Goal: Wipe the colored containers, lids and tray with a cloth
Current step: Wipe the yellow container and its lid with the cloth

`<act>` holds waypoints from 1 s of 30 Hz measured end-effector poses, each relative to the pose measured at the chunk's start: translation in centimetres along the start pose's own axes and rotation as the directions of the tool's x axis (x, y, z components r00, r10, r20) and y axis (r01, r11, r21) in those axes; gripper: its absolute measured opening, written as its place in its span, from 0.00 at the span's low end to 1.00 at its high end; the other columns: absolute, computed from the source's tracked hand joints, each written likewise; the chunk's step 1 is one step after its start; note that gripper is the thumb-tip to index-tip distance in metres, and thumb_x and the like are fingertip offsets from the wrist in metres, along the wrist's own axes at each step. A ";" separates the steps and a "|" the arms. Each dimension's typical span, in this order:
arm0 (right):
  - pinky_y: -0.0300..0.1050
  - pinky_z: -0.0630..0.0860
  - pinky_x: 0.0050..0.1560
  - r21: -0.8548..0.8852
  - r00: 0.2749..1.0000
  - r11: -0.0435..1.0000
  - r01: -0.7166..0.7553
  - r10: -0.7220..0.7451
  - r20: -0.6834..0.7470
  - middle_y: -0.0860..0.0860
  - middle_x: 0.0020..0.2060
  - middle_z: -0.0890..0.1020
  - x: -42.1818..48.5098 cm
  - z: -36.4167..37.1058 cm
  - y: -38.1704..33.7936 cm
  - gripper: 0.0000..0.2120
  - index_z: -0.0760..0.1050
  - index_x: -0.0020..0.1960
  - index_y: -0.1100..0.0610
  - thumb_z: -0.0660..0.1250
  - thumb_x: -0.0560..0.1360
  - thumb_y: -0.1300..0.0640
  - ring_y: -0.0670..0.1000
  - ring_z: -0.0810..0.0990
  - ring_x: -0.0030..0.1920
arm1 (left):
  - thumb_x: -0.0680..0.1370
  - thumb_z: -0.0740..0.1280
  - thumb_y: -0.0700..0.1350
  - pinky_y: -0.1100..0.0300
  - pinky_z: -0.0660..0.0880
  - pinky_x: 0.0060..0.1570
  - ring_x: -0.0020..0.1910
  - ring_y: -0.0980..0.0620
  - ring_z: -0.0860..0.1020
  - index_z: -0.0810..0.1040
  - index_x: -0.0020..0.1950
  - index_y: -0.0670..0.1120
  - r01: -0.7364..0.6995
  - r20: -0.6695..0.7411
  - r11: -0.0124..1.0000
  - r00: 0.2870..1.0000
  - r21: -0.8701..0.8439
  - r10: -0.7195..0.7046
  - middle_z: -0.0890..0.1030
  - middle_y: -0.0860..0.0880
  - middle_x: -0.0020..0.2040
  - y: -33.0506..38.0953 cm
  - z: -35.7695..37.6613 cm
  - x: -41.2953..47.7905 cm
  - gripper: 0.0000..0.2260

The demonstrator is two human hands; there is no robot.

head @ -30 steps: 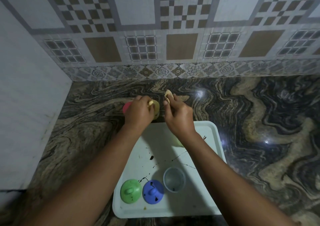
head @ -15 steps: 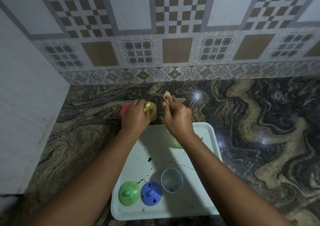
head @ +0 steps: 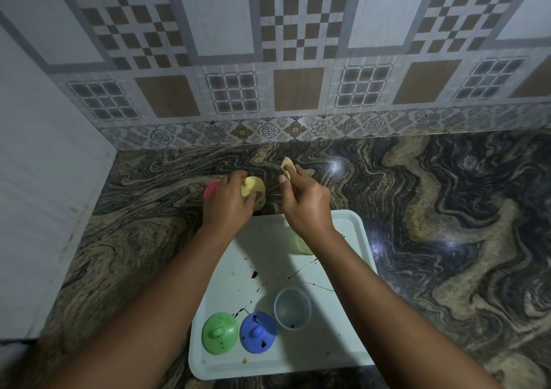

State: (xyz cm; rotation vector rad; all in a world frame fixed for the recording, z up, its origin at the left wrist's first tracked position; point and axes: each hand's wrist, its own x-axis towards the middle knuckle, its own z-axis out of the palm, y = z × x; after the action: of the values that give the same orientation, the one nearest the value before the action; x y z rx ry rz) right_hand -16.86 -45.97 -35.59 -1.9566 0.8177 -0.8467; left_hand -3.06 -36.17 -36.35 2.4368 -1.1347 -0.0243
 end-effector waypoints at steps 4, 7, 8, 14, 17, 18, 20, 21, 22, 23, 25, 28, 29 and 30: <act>0.39 0.68 0.73 -0.004 1.000 1.000 -0.027 0.027 0.010 0.57 0.68 0.79 -0.2 -0.3 0.0 0.17 0.78 0.68 0.62 0.65 0.82 0.57 0.51 0.70 0.75 | 0.76 0.72 0.49 0.53 0.74 0.49 0.58 0.44 0.78 0.77 0.63 0.46 -0.019 0.014 1.000 1.000 0.015 0.019 0.80 0.46 0.59 -0.1 -0.2 -0.3 0.17; 0.43 0.69 0.74 -0.007 1.000 1.000 -0.027 0.027 0.011 0.57 0.68 0.79 -0.4 -0.4 -0.1 0.17 0.78 0.68 0.62 0.65 0.82 0.56 0.51 0.70 0.75 | 0.75 0.73 0.47 0.51 0.75 0.50 0.57 0.44 0.78 0.77 0.63 0.46 -0.023 0.026 1.000 0.999 0.004 0.023 0.81 0.47 0.58 -0.2 -0.1 -0.3 0.17; 0.44 0.69 0.74 -0.009 1.000 1.000 -0.027 0.027 0.011 0.57 0.68 0.78 -0.5 -0.4 -0.1 0.17 0.78 0.68 0.62 0.65 0.82 0.56 0.51 0.70 0.75 | 0.75 0.73 0.47 0.51 0.76 0.50 0.57 0.44 0.78 0.76 0.64 0.47 -0.024 0.028 1.000 0.999 0.003 0.023 0.81 0.47 0.58 -0.2 -0.1 -0.2 0.18; 0.43 0.68 0.74 -0.018 0.999 0.999 -0.035 0.035 0.013 0.56 0.68 0.79 -0.6 -0.5 -0.2 0.17 0.78 0.68 0.62 0.66 0.82 0.57 0.51 0.70 0.75 | 0.76 0.72 0.48 0.49 0.69 0.61 0.62 0.43 0.76 0.76 0.66 0.49 -0.008 0.076 0.997 0.997 0.079 0.002 0.77 0.47 0.63 0.3 0.3 0.2 0.19; 0.41 0.68 0.74 0.003 0.999 0.999 -0.048 0.048 0.013 0.56 0.67 0.79 -0.6 -0.7 -0.4 0.16 0.79 0.68 0.61 0.66 0.82 0.57 0.51 0.70 0.75 | 0.75 0.72 0.48 0.49 0.71 0.60 0.62 0.43 0.76 0.74 0.66 0.48 -0.011 0.094 0.995 0.996 0.097 0.001 0.77 0.47 0.63 0.6 0.1 0.5 0.20; 0.37 0.66 0.73 0.002 0.999 0.999 -0.052 0.052 0.012 0.56 0.67 0.79 -0.6 -0.9 -0.6 0.16 0.78 0.68 0.61 0.66 0.82 0.58 0.51 0.70 0.75 | 0.75 0.72 0.49 0.49 0.71 0.59 0.62 0.42 0.76 0.74 0.66 0.48 -0.016 0.093 0.995 0.996 0.102 0.007 0.78 0.46 0.63 0.7 -0.1 0.6 0.21; 0.32 0.63 0.71 0.007 0.998 0.998 -0.064 0.063 0.016 0.57 0.67 0.79 -0.5 -1.0 -0.8 0.16 0.78 0.68 0.62 0.66 0.82 0.58 0.51 0.70 0.75 | 0.75 0.71 0.50 0.49 0.72 0.57 0.61 0.42 0.76 0.74 0.66 0.48 -0.018 0.080 0.995 0.997 0.100 0.010 0.78 0.46 0.62 0.7 -0.5 0.6 0.21; 0.30 0.62 0.71 0.011 0.998 0.998 -0.068 0.068 0.017 0.57 0.67 0.79 -0.4 -1.1 -0.8 0.17 0.78 0.68 0.62 0.66 0.82 0.57 0.51 0.70 0.75 | 0.74 0.71 0.51 0.49 0.73 0.56 0.61 0.42 0.76 0.74 0.66 0.49 -0.017 0.071 0.995 0.997 0.094 0.010 0.78 0.46 0.62 0.6 -0.6 0.6 0.21; 0.27 0.61 0.70 0.015 0.997 0.997 -0.071 0.071 0.014 0.57 0.67 0.79 -0.3 -1.2 -0.8 0.17 0.78 0.69 0.62 0.66 0.82 0.58 0.51 0.70 0.75 | 0.74 0.71 0.52 0.49 0.74 0.54 0.60 0.42 0.77 0.74 0.66 0.49 -0.018 0.065 0.996 0.998 0.090 0.012 0.78 0.46 0.62 0.5 -0.7 0.5 0.21; 0.24 0.60 0.69 0.018 0.997 0.997 -0.072 0.072 0.007 0.57 0.67 0.79 -0.2 -1.2 -0.9 0.17 0.78 0.69 0.62 0.66 0.82 0.58 0.51 0.70 0.75 | 0.74 0.71 0.53 0.48 0.75 0.53 0.60 0.41 0.77 0.74 0.65 0.50 -0.021 0.062 0.996 0.998 0.085 0.016 0.77 0.46 0.61 0.4 -0.8 0.5 0.21; 0.26 0.62 0.71 0.033 0.998 0.997 -0.066 0.066 0.003 0.56 0.67 0.80 -0.2 -1.3 -1.2 0.17 0.78 0.69 0.62 0.66 0.82 0.58 0.51 0.71 0.74 | 0.74 0.71 0.53 0.48 0.76 0.52 0.59 0.41 0.77 0.74 0.65 0.49 -0.020 0.067 0.997 0.998 0.068 0.015 0.77 0.46 0.62 0.4 -1.1 0.5 0.21; 0.41 0.70 0.73 0.062 0.998 0.996 -0.057 0.058 -0.015 0.55 0.65 0.81 -0.4 -2.2 -2.0 0.17 0.78 0.68 0.62 0.66 0.82 0.58 0.50 0.73 0.73 | 0.75 0.69 0.53 0.47 0.77 0.53 0.60 0.43 0.77 0.74 0.66 0.49 -0.034 0.026 0.999 0.999 -0.020 0.035 0.77 0.47 0.63 1.0 -2.0 0.0 0.21; 0.42 0.73 0.70 0.076 0.997 0.995 -0.065 0.068 -0.033 0.53 0.62 0.83 -0.4 -2.8 -2.3 0.17 0.78 0.68 0.61 0.66 0.82 0.57 0.49 0.77 0.69 | 0.76 0.69 0.53 0.47 0.78 0.52 0.59 0.44 0.78 0.74 0.66 0.49 -0.053 -0.005 0.996 0.999 -0.071 0.053 0.77 0.48 0.63 1.5 -2.4 -0.4 0.20; 0.40 0.76 0.63 0.095 0.995 0.992 -0.083 0.088 -0.054 0.49 0.54 0.85 -0.5 -3.6 -2.4 0.16 0.79 0.68 0.59 0.66 0.82 0.55 0.46 0.81 0.60 | 0.76 0.69 0.52 0.49 0.78 0.52 0.57 0.45 0.78 0.75 0.66 0.49 -0.078 -0.036 0.989 0.997 -0.125 0.074 0.77 0.48 0.62 2.1 -2.7 -0.9 0.19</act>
State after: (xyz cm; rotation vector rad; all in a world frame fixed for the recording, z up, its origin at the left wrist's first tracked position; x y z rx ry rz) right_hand -19.47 -46.10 -32.06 -1.8107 0.8747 -0.8778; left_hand -4.59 -35.61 -33.20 2.2740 -1.1754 -0.0331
